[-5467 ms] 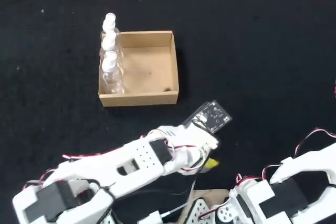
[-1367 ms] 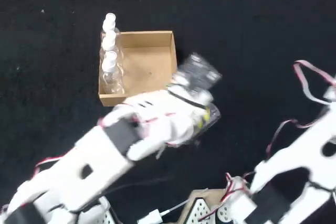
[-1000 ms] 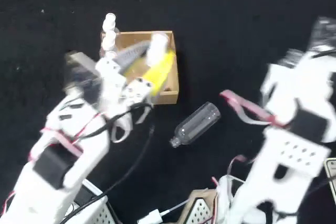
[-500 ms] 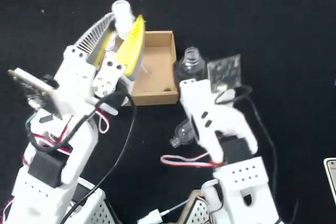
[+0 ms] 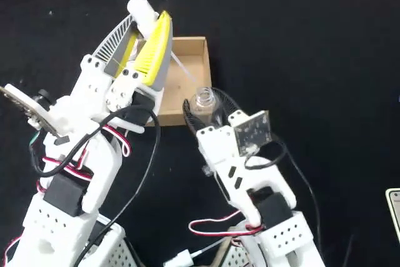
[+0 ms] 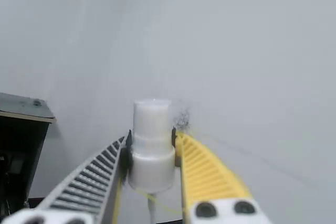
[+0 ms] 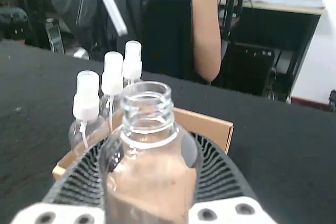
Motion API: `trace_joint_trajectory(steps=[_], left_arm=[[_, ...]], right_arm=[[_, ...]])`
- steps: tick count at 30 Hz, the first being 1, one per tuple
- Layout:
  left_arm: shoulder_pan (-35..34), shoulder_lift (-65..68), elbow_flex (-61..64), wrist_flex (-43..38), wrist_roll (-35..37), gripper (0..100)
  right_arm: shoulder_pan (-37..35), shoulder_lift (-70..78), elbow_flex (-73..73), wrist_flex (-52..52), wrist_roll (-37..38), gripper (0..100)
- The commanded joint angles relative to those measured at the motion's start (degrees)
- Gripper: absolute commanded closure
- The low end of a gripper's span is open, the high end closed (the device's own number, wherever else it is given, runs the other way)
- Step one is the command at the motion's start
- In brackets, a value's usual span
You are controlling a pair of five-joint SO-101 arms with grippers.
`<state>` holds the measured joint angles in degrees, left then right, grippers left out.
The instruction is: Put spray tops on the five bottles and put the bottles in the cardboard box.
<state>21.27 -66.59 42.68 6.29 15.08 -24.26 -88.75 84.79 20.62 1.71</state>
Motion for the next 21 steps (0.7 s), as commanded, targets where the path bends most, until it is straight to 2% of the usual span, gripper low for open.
trace_joint_trajectory(steps=[1,4,11,14,21], left_arm=[[1.7,0.2,-0.5,-0.6,-0.5,97],[2.0,0.2,-0.4,-0.1,-3.7,97],[6.3,0.3,0.8,-0.1,-4.6,97],[6.7,0.8,1.0,-0.1,-8.8,97],[8.9,9.1,0.4,-0.4,-11.4,97]], right_arm=[[-0.7,-2.9,-0.3,-1.8,0.2,98.8],[-0.6,-2.9,-0.2,-1.8,0.2,98.8],[-0.6,-2.9,-0.2,-1.8,0.2,98.8],[-0.6,-2.9,-0.2,-1.8,0.2,98.8],[-0.5,-2.9,-0.2,-1.8,0.2,98.8]])
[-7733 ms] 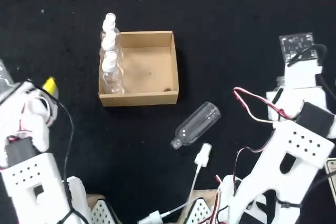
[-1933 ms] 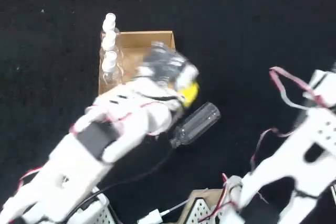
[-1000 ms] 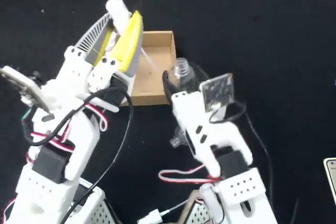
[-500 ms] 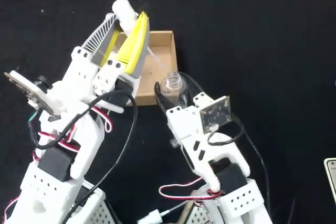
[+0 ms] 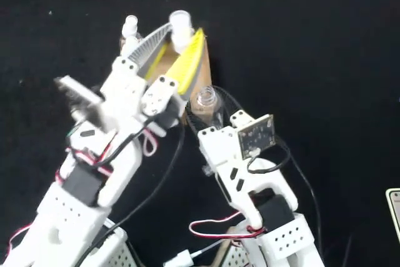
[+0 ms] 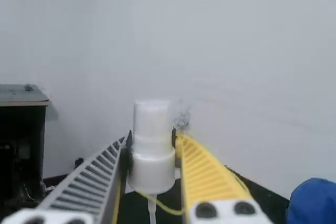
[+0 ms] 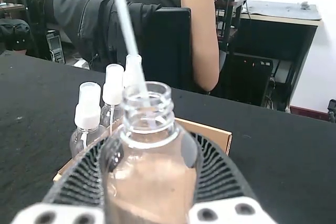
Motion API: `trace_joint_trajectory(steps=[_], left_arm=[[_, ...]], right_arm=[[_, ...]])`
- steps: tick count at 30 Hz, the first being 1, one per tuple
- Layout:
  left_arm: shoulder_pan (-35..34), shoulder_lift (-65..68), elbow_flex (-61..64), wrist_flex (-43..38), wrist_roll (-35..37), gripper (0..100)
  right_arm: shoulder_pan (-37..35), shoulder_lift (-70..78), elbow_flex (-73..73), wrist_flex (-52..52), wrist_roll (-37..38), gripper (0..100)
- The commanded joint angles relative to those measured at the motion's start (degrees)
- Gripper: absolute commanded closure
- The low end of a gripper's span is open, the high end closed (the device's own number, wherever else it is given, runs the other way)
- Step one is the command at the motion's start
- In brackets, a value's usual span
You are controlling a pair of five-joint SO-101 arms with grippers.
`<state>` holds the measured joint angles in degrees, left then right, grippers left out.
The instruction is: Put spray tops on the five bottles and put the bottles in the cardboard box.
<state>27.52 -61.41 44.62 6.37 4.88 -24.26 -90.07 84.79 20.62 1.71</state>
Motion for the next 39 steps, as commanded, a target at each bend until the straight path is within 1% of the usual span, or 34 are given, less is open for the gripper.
trace_joint_trajectory(steps=[1,3,6,8,10,12,19,23,27,29,32,34,39], left_arm=[[3.1,4.9,-1.5,-0.5,-1.2,97],[3.7,6.1,-1.5,-0.4,-1.2,97],[3.7,5.6,-1.3,-0.2,-1.2,96],[3.7,5.0,-1.0,0.3,-1.2,91],[3.7,4.3,-1.6,3.4,-1.0,82],[3.8,3.8,-2.6,6.1,-0.9,77],[3.8,0.9,-7.0,13.3,-0.9,79],[2.6,-2.8,-8.1,14.2,-1.2,79],[-6.0,-6.3,-8.1,13.5,-0.8,79],[-10.5,-7.1,-7.6,11.0,-0.8,79],[-18.9,-7.0,-6.9,9.8,-0.7,79],[-23.6,-6.7,-5.6,9.8,-0.3,79],[-37.0,-6.9,0.6,9.8,5.8,79]], right_arm=[[-0.5,-1.6,-0.2,-1.8,0.2,98.8],[-0.2,-1.6,-0.2,-1.8,0.2,98.8],[2.4,-1.9,-0.3,-1.8,-0.3,98.8],[4.0,-2.1,-0.4,-1.9,-0.3,98.8],[4.6,-2.1,-0.4,-2.1,-0.3,98.8],[4.7,-1.9,-0.4,-2.1,-0.3,98.8],[4.7,-1.6,-0.3,-2.2,-0.3,98.8],[4.7,-1.6,-0.3,-2.2,-0.3,98.8],[6.1,-1.5,-1.7,-2.7,-0.3,98.8],[6.9,-1.5,-3.2,-3.8,-0.3,98.8],[6.5,0.7,-6.6,-4.2,-0.4,98.8],[6.5,4.2,-9.8,-4.3,-0.4,98.8],[6.5,17.4,-20.0,-4.4,-0.4,98.7]])
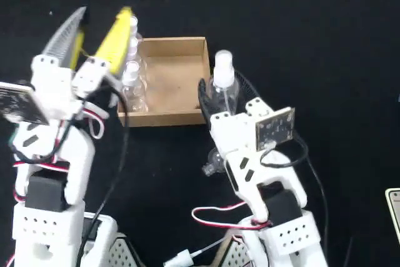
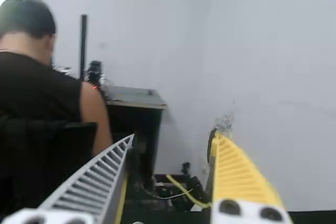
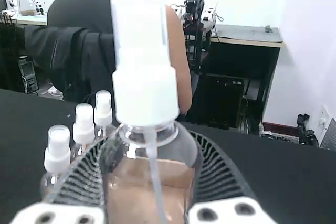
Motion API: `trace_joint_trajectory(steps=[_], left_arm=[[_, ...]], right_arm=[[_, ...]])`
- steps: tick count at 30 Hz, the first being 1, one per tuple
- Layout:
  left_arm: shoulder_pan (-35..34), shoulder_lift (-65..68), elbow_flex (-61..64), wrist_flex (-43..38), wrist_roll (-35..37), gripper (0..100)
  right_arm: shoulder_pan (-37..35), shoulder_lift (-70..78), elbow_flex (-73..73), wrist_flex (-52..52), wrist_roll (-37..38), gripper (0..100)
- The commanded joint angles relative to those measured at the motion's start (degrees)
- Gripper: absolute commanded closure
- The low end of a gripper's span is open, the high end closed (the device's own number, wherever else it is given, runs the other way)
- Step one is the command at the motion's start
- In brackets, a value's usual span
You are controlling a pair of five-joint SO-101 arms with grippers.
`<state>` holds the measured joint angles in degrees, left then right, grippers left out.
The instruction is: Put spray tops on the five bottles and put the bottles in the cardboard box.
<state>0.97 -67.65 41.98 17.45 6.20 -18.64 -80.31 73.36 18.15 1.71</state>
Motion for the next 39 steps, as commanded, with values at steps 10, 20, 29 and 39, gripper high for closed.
trace_joint_trajectory(steps=[10,20,29,39], left_arm=[[-25.9,-0.5,21.2,-1.5,8.9,79],[-26.6,0.0,45.0,-28.1,9.1,79],[-26.5,0.0,52.3,-34.4,9.1,79],[-22.5,0.0,53.5,-34.5,8.7,79]], right_arm=[[0.0,32.4,-13.5,-17.2,-0.3,98.8],[-7.1,50.9,-9.3,-47.6,0.2,98.8],[-7.2,70.1,-15.4,-60.5,-0.2,98.8],[-7.2,88.3,-24.8,-67.2,-0.2,98.8]])
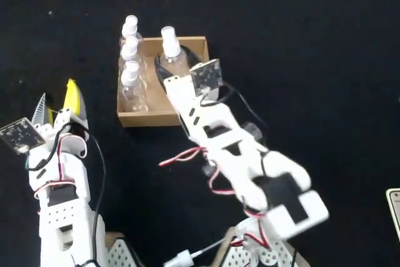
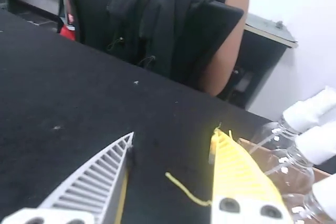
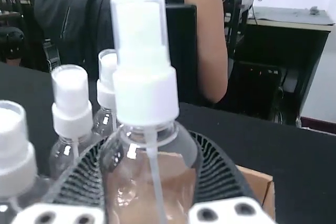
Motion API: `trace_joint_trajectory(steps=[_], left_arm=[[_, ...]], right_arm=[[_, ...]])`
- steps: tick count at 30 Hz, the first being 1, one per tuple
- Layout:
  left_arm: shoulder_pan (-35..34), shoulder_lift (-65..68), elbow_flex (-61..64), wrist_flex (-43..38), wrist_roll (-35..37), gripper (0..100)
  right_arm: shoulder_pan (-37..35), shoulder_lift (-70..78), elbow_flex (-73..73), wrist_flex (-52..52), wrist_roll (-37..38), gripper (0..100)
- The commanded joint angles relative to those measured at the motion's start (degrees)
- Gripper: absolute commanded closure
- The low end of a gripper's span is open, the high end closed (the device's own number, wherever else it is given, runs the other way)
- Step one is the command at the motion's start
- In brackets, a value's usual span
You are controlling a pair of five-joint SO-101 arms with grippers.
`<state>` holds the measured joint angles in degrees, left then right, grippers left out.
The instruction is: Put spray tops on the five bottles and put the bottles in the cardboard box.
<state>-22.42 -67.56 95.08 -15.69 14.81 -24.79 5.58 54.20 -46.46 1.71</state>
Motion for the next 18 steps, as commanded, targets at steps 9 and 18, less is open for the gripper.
trace_joint_trajectory(steps=[9,18], left_arm=[[0.7,-0.1,0.4,-1.3,0.1,79],[0.7,-0.1,0.4,-1.3,0.1,79]], right_arm=[[-1.1,15.5,-13.1,-6.4,-0.2,98.8],[-1.1,18.8,-14.3,-5.6,-0.1,98.8]])
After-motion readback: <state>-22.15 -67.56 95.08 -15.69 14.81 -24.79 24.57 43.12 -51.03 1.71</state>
